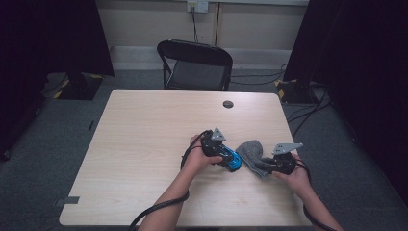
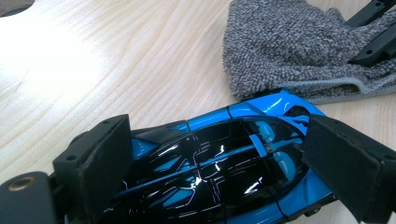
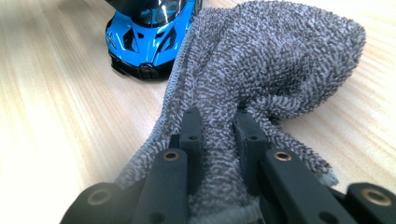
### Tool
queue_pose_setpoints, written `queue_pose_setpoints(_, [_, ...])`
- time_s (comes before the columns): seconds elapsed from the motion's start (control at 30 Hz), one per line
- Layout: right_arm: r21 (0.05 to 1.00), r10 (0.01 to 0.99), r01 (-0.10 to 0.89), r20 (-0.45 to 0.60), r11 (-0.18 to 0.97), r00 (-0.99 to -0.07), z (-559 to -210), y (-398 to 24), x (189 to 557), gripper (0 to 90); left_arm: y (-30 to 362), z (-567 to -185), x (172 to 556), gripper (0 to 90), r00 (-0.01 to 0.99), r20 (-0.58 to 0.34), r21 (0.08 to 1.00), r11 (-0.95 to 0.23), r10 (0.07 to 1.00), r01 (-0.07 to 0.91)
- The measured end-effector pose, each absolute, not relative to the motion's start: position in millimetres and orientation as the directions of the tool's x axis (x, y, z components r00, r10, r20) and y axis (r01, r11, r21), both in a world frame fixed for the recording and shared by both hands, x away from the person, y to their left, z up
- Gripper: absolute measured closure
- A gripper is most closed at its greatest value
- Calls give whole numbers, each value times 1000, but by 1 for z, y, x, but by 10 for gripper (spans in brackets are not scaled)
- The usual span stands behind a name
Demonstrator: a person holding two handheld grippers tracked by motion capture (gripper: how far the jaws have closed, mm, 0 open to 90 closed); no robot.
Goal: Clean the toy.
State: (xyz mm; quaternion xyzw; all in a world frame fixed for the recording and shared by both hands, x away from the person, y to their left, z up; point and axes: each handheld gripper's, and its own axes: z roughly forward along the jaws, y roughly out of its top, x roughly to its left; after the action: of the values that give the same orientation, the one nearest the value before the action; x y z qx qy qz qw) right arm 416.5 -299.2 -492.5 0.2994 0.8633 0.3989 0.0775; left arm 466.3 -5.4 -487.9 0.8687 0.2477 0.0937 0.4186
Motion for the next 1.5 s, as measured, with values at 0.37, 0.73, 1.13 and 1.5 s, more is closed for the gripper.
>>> queue_pose_setpoints(0.37, [731, 575, 461, 115, 504, -810, -492, -301, 409, 766, -6, -488, 466, 82, 861, -45, 773, -528, 507, 352])
queue_pose_setpoints(0.73, [727, 573, 470, 128, 500, -809, -491, -308, 397, 765, -5, -488, 466, 82, 860, -45, 774, -527, 508, 352])
queue_pose_setpoints(1.13, [724, 578, 484, 145, 491, -803, -490, -320, 384, 762, -3, -488, 466, 104, 864, -46, 776, -527, 501, 347])
queue_pose_setpoints(1.5, [765, 601, 481, 155, 429, -784, -476, -334, 374, 761, 3, -473, 467, 193, 867, -65, 785, -512, 493, 350])
